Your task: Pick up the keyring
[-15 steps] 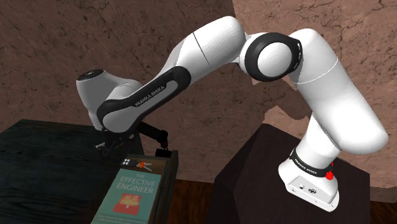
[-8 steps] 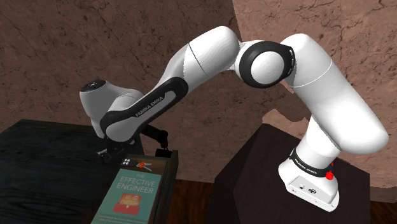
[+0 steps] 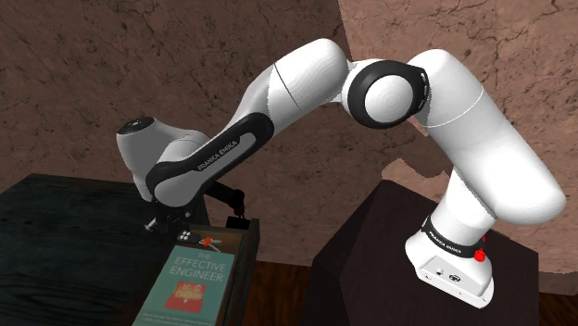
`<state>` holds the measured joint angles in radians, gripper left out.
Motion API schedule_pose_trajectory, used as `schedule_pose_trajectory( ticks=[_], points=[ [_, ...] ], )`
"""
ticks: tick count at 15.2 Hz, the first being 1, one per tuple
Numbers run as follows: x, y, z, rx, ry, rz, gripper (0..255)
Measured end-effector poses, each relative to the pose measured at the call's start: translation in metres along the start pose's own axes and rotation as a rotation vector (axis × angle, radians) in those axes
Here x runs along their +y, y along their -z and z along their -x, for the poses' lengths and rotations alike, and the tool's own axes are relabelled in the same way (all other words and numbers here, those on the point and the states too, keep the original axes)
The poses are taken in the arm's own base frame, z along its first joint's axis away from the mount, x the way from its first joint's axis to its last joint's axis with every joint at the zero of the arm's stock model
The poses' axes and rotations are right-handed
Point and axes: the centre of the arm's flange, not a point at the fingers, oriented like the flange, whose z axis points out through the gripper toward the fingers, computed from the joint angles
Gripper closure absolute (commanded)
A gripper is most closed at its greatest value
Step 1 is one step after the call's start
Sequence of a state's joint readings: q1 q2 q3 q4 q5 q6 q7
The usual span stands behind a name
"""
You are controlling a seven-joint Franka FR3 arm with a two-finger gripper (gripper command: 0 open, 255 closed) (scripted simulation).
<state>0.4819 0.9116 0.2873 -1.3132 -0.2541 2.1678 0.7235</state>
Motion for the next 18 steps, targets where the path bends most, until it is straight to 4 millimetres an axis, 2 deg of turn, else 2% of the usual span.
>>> schedule_pose_trajectory(
  ticks=[4,18],
  points=[
    [-0.001,0.006,0.000,0.000,0.000,0.000,255],
    [-0.001,0.076,0.002,0.001,0.000,0.000,255]
  ],
)
